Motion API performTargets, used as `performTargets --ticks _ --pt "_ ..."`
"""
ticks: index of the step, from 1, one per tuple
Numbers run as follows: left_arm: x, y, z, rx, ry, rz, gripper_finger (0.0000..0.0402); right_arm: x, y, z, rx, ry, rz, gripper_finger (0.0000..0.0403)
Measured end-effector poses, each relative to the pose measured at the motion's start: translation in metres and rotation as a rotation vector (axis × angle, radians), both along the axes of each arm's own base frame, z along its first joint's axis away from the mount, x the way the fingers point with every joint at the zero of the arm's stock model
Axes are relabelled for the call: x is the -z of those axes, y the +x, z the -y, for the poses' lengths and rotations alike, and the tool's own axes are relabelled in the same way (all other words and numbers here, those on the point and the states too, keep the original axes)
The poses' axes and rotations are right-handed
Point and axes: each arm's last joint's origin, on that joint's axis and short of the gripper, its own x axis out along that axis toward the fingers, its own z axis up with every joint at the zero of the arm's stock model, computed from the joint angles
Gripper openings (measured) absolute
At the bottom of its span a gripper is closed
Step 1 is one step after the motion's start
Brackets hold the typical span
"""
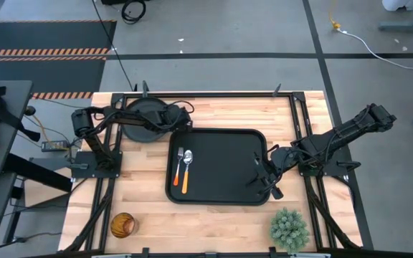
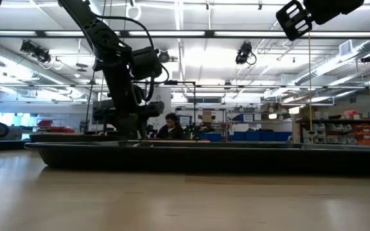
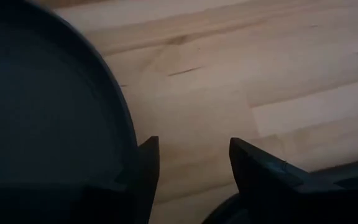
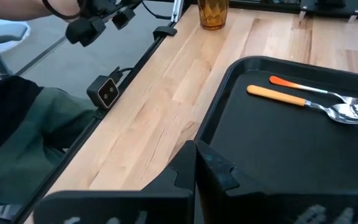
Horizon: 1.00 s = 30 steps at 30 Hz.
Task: Pick and place plate/cup/fork/spoon on tray
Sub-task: Put the black plate on the black tray to the right of the yellow spoon
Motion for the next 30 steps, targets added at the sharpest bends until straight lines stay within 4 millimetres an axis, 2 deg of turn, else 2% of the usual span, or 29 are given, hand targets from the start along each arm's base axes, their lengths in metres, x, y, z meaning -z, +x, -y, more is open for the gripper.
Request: performTargets --ticks 3,7,12,15,23,30 --pt "-0.006 0.005 -0.002 0.026 0.017 0.005 0.0201 0.001 -0.001 0.0 0.0 -0.004 -0.011 0.0011" --pt "-0.026 0.018 -0.004 0.077 0.072 0.003 0.0201 0.001 -0.001 0.0 0.0 -0.006 -0.015 0.0011" --pt "-0.039 0.018 -0.002 0.011 0.124 -0.107 0.0201 0.002 -0.001 0.0 0.0 -0.009 -0.022 0.0011" --pt "-0.034 0.01 0.0 -0.037 0.096 -0.141 0.0201 0.002 -0.001 0.001 0.0 -0.011 -0.027 0.0011" --pt "-0.004 -0.008 0.011 -0.085 0.034 -0.177 0.0201 0.004 -0.002 0.001 0.0 -0.017 -0.046 0.0011" --pt "0.009 -0.017 0.014 -0.095 0.005 -0.181 0.0201 0.004 -0.002 0.001 0.0 -0.016 -0.043 0.0011"
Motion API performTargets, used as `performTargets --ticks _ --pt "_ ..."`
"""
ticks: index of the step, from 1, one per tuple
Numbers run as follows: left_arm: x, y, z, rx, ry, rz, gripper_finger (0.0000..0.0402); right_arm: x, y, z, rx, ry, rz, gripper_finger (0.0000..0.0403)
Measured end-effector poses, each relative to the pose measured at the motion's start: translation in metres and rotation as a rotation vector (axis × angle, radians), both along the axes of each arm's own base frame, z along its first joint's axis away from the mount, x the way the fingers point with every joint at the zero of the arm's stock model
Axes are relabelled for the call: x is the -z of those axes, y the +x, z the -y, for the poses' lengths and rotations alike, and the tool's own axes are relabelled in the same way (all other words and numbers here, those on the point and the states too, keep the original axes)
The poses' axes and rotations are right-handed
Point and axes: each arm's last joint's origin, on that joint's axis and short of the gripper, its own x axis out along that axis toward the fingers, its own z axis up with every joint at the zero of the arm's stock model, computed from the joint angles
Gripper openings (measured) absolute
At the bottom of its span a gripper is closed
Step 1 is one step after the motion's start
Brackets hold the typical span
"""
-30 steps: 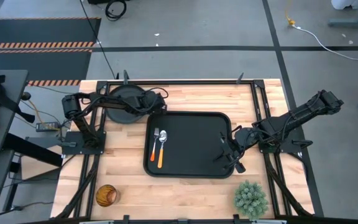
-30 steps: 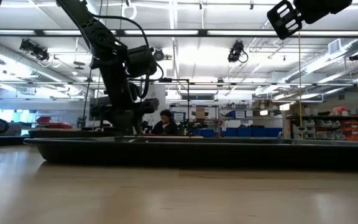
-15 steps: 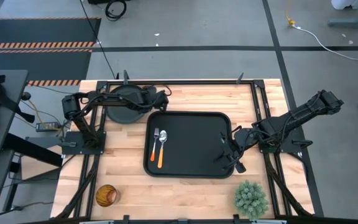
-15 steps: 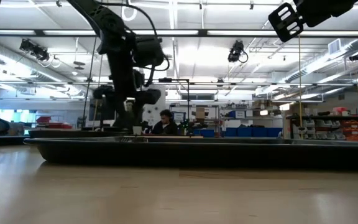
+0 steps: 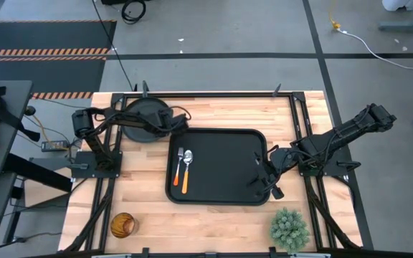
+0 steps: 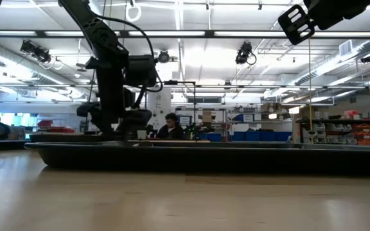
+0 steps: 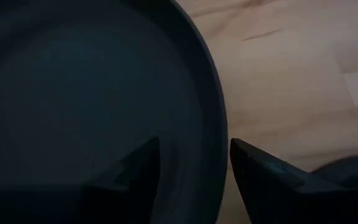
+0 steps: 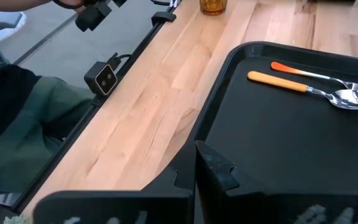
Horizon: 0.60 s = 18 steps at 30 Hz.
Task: Pick and place plate/cup/fork/spoon on tray
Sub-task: Put the black plate on the black tray to the right of the yellow spoon
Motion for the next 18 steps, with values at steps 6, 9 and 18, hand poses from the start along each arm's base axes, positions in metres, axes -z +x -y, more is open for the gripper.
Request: performTargets --ticks 6,9,18 --pt "0.0009 -0.0003 0.0015 0.004 0.0 -0.004 0.0166 -0.0001 0.0001 0.0 0.0 0.0 0.001 0.0011" --pt "0.0008 0.0 0.0018 0.002 0.003 0.0 0.0126 -0.0001 0.0001 0.0 0.0 0.0 0.001 0.0011" --pt "0.0007 -0.0003 0.0017 0.003 0.01 -0.008 0.0011 0.0 0.0 0.0 0.002 0.003 -0.001 0.0011"
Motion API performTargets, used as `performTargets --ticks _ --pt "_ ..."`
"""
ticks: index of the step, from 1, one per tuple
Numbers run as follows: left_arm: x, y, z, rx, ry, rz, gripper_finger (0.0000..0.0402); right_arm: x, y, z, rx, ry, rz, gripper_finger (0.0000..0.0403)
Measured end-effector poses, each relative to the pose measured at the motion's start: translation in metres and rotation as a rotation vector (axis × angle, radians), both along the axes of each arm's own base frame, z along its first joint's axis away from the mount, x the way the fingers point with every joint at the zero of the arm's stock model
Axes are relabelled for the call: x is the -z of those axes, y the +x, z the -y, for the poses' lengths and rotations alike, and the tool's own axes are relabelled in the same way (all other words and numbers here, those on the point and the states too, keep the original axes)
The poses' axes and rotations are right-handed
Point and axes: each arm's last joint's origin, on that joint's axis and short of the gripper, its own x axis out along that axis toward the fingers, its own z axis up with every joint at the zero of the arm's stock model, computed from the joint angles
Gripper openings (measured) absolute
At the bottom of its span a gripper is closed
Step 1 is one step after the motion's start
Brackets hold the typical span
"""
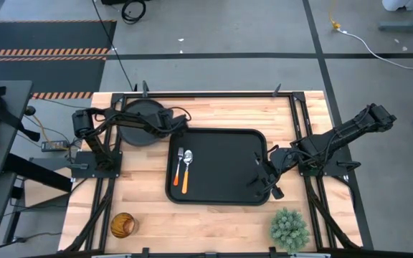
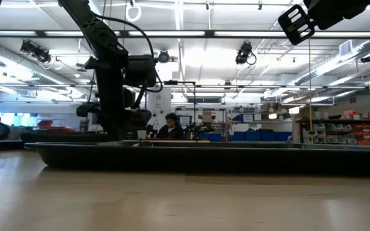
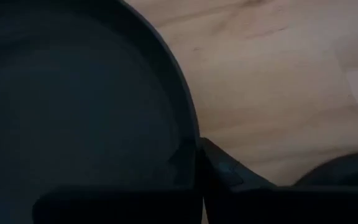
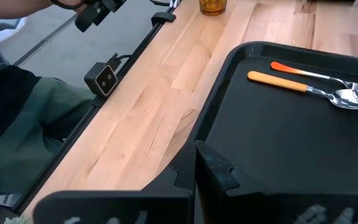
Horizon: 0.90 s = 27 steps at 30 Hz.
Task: Pick and place plate/cup/fork/spoon on tray
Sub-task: Put the black plate on the black tray to the right of the yellow spoon
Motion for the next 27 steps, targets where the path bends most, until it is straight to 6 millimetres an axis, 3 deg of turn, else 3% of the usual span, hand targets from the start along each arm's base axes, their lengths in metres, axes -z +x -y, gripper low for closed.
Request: performTargets --ticks 7,12,15,21,24,27 --pt "-0.002 0.002 0.002 0.019 -0.03 0.011 0.0021 0.0 0.0 0.0 0.0 0.0 0.0 0.0011" --pt "-0.021 0.02 0.008 0.103 -0.023 0.034 0.0011 0.0 0.0 0.0 0.0 0.0 0.0 0.0011" --pt "-0.043 0.038 0.012 0.175 0.001 0.064 0.0012 0.0 0.0 0.0 0.001 0.0 0.0 0.0011" --pt "-0.107 0.072 0.025 0.335 0.123 0.089 0.0014 0.0 0.0 0.0 0.014 0.019 -0.01 0.0011" --pt "-0.137 0.087 0.037 0.426 0.195 0.134 0.0012 0.0 0.0 0.0 0.014 0.019 -0.01 0.0011" --pt "-0.156 0.099 0.057 0.523 0.249 0.203 0.0012 0.0 0.0 0.0 0.014 0.019 -0.012 0.0011"
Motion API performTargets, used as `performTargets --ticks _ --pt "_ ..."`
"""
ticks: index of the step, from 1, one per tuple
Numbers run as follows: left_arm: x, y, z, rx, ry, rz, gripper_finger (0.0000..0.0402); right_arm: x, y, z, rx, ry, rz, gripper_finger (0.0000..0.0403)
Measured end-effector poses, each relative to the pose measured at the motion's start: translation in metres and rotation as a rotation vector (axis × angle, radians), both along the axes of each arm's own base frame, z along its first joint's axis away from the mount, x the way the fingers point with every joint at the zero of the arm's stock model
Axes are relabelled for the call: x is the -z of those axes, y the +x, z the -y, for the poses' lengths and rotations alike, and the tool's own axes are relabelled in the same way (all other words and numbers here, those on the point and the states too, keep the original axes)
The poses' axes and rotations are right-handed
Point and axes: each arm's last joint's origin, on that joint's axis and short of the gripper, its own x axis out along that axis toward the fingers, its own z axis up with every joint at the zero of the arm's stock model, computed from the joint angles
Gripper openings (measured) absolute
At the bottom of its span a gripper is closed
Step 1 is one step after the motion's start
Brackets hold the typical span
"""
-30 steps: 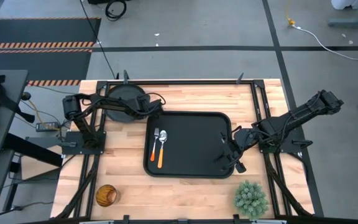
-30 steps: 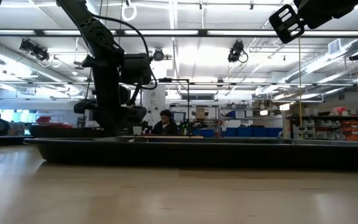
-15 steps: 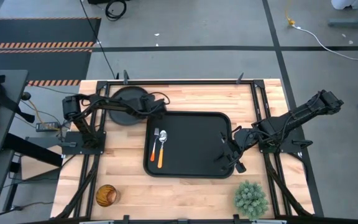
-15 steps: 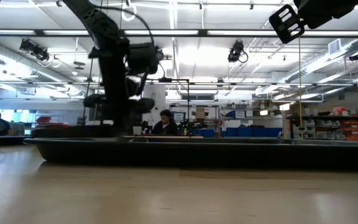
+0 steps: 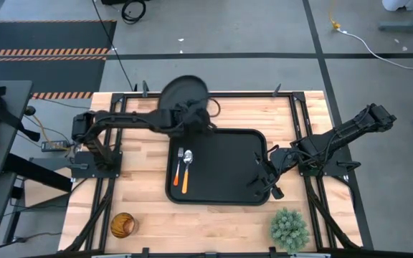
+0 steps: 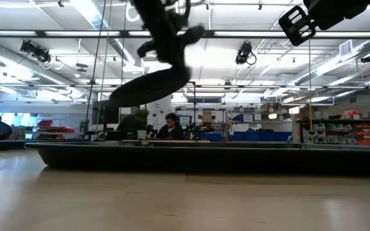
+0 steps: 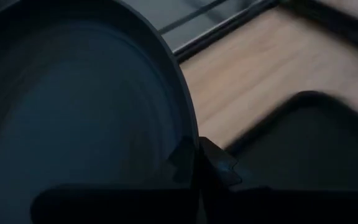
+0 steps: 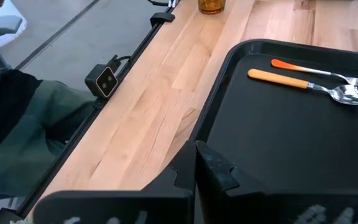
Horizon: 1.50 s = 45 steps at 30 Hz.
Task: Pick and place plate/cup/fork/spoon on tray
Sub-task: Put the black plate on the black tray to the right of the yellow spoon
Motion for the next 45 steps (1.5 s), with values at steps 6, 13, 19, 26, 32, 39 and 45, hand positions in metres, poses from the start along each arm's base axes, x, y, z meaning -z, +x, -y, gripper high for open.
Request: performTargets --ticks 6,13,19,26,32,39,45 --pt "-0.006 0.013 0.043 0.185 0.022 0.059 0.0012 -0.005 -0.002 0.002 0.028 -0.048 0.013 0.0011" --pt "0.007 0.019 0.086 0.371 -0.019 0.01 0.0013 -0.029 -0.017 0.002 0.176 -0.128 0.049 0.0011" --pt "0.015 0.03 0.108 0.484 -0.088 0.032 0.0013 -0.043 -0.029 0.0 0.207 -0.147 0.152 0.0011" --pt "0.016 0.07 0.135 0.683 -0.058 0.003 0.0013 -0.053 -0.038 0.003 0.267 -0.16 0.222 0.0011" --pt "0.032 0.095 0.161 0.847 -0.005 -0.155 0.0013 -0.056 -0.046 0.004 0.36 -0.176 0.244 0.0011" --pt "0.059 0.098 0.181 0.937 -0.054 -0.274 0.0013 -0.056 -0.05 0.002 0.339 -0.177 0.242 0.0011" --pt "0.069 0.092 0.183 0.919 -0.091 -0.357 0.0013 -0.054 -0.048 0.001 0.337 -0.185 0.226 0.0011"
